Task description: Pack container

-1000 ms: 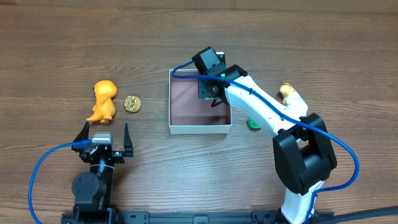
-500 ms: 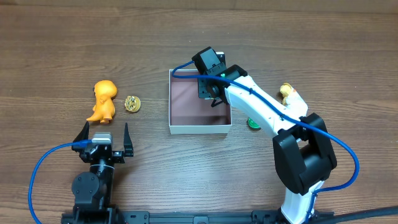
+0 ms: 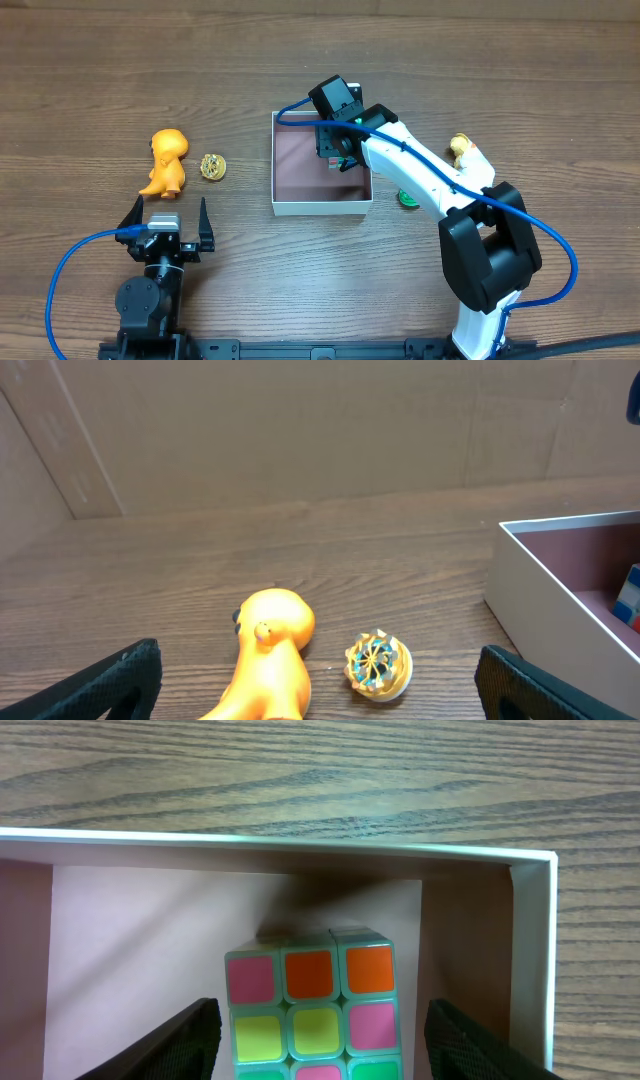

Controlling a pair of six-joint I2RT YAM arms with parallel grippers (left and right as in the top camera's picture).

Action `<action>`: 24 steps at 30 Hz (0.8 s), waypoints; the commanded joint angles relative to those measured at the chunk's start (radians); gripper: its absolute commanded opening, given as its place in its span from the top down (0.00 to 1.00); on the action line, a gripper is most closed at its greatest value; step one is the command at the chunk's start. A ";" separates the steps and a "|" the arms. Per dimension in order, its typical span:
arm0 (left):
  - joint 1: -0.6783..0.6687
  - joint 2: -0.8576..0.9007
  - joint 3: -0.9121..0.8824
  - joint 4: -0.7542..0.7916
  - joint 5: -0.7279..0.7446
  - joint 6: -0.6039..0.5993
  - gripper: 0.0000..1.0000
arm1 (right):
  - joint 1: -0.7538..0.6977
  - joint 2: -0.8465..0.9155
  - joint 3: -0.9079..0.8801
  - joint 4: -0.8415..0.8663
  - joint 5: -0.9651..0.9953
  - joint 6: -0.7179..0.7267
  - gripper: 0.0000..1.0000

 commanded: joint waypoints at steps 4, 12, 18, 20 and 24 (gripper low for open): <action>0.006 -0.003 -0.003 0.003 0.015 -0.008 0.00 | -0.005 0.008 0.047 -0.018 0.013 0.000 0.32; 0.006 -0.003 -0.003 0.002 0.015 -0.008 0.00 | -0.002 0.006 0.210 -0.132 -0.071 -0.079 0.34; 0.006 -0.003 -0.003 0.003 0.015 -0.008 0.00 | 0.004 0.006 0.244 -0.194 -0.136 -0.087 0.85; 0.006 -0.003 -0.003 0.002 0.015 -0.008 0.00 | 0.004 0.006 0.242 -0.222 -0.171 -0.086 0.96; 0.006 -0.003 -0.003 0.003 0.015 -0.008 0.00 | 0.005 0.007 0.240 -0.247 -0.184 -0.092 0.96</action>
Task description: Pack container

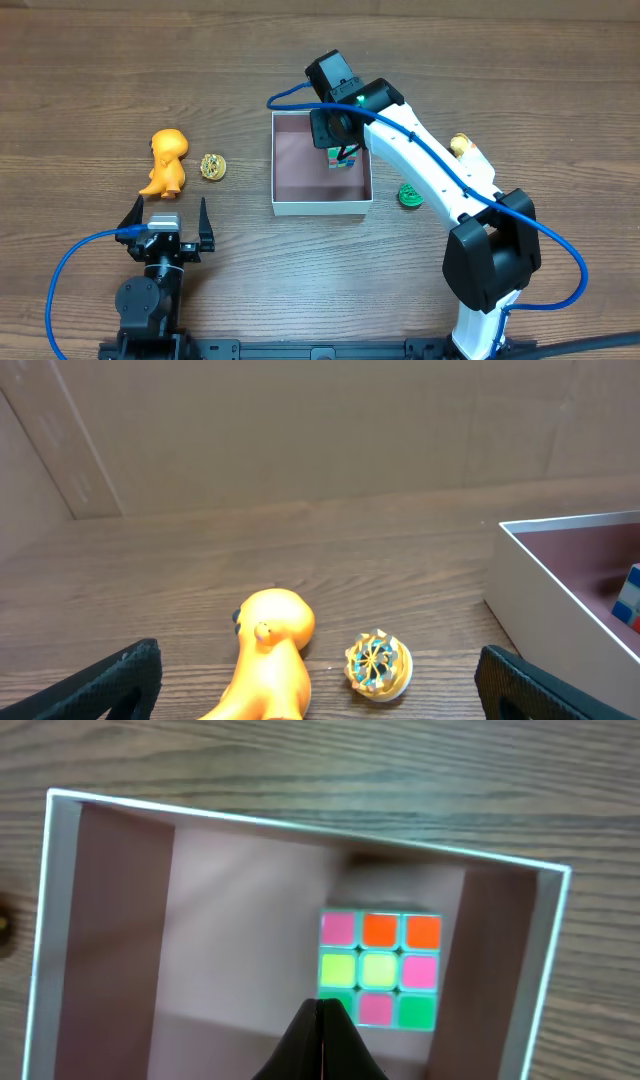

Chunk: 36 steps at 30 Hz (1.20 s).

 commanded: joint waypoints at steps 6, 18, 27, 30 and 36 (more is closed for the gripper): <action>0.006 -0.003 -0.003 0.002 0.015 -0.008 0.00 | 0.006 0.012 -0.003 -0.017 -0.124 -0.085 0.96; 0.006 -0.003 -0.003 0.002 0.015 -0.008 0.00 | 0.006 0.022 -0.111 0.033 -0.177 -0.189 0.96; 0.006 -0.003 -0.003 0.002 0.015 -0.008 0.00 | 0.006 0.027 -0.121 0.094 -0.185 -0.190 0.96; 0.006 -0.003 -0.003 0.002 0.015 -0.008 0.00 | 0.006 0.047 -0.121 0.101 -0.185 -0.190 0.95; 0.006 -0.003 -0.003 0.002 0.015 -0.008 0.00 | 0.006 0.098 -0.121 0.101 -0.183 -0.190 0.95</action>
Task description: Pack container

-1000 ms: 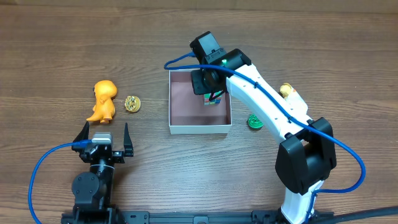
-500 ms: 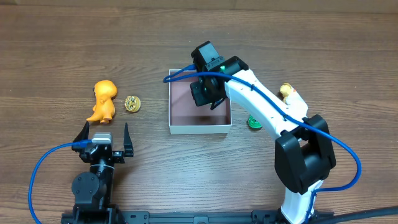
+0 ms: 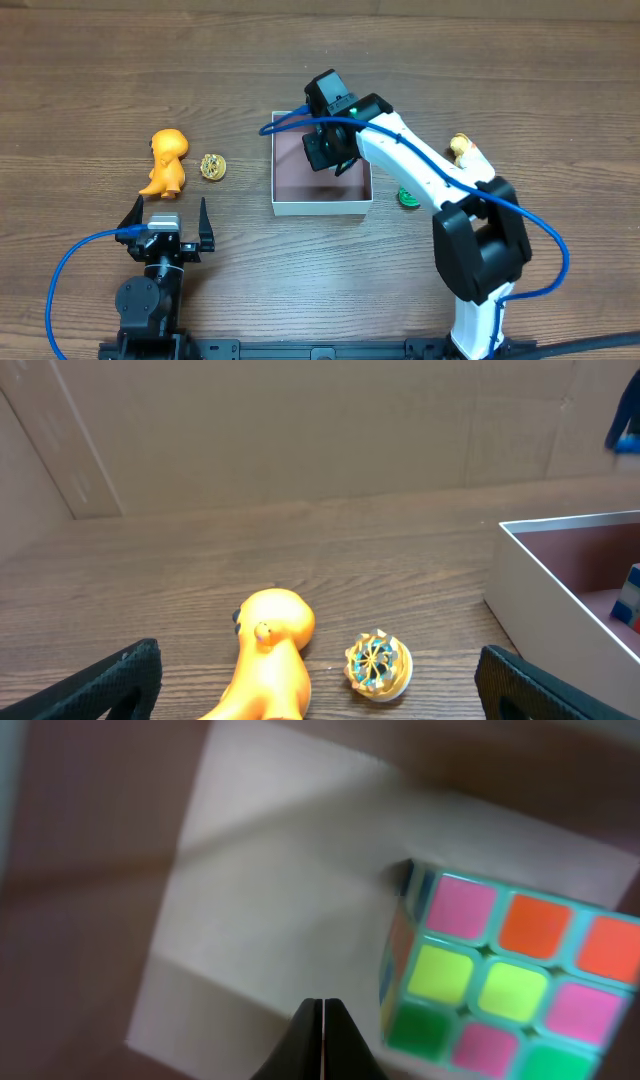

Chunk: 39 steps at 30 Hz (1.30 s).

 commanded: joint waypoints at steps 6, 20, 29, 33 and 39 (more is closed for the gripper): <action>0.006 -0.003 -0.003 0.002 0.015 -0.008 0.00 | 0.005 0.039 -0.005 0.031 -0.008 -0.008 0.94; 0.006 -0.003 -0.003 0.002 0.015 -0.008 0.00 | 0.005 0.039 -0.005 0.035 0.118 -0.008 0.93; 0.006 -0.003 -0.003 0.002 0.015 -0.008 0.00 | 0.005 0.039 -0.005 0.061 0.126 -0.008 0.92; 0.006 -0.003 -0.003 0.002 0.015 -0.008 0.00 | 0.005 0.039 -0.005 0.068 0.153 -0.008 0.91; 0.006 -0.003 -0.003 0.002 0.015 -0.008 0.00 | 0.005 0.039 -0.005 0.076 0.198 -0.008 0.91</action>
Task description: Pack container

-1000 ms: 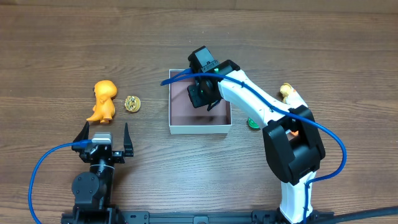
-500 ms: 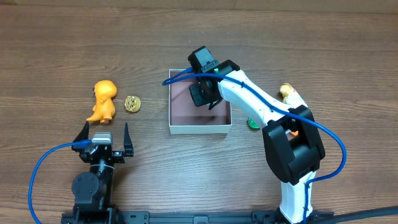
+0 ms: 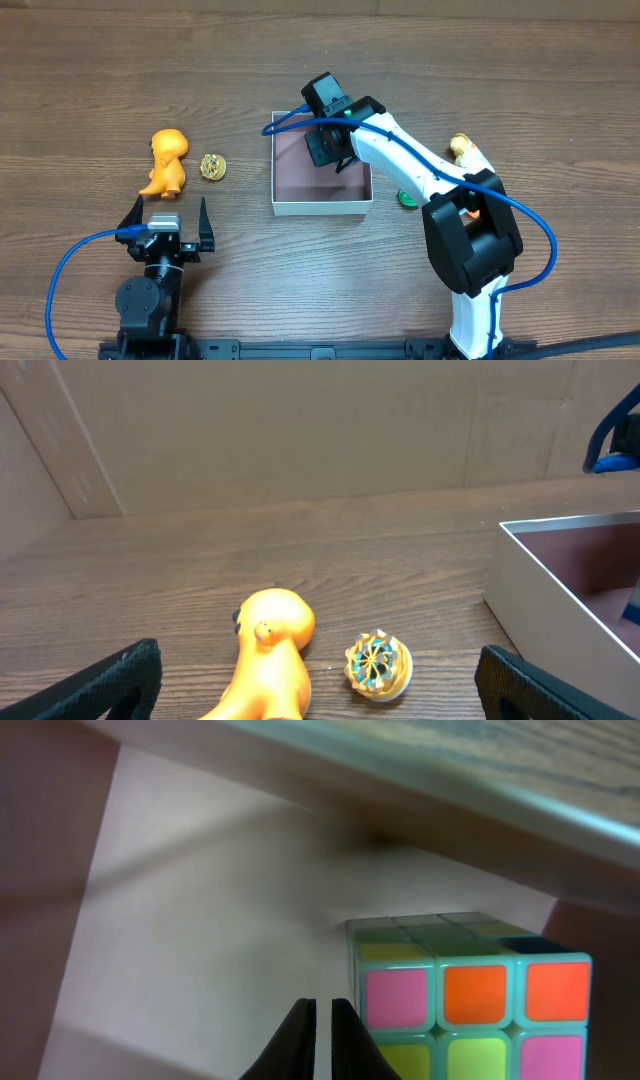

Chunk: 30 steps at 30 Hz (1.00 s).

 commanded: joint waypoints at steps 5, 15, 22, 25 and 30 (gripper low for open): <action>0.006 -0.003 -0.003 0.002 0.015 -0.008 0.00 | 0.005 0.000 -0.004 0.019 0.043 -0.007 0.91; 0.006 -0.003 -0.003 0.002 0.015 -0.008 0.00 | 0.005 0.000 -0.004 0.041 0.071 0.001 0.91; 0.006 -0.003 -0.003 0.002 0.015 -0.008 0.00 | 0.005 0.000 -0.004 0.052 0.092 0.005 0.91; 0.006 -0.003 -0.003 0.002 0.015 -0.008 0.00 | 0.005 0.000 -0.004 0.058 0.092 0.005 0.91; 0.006 -0.003 -0.003 0.002 0.015 -0.008 0.00 | 0.005 0.000 -0.004 0.067 0.108 0.017 0.91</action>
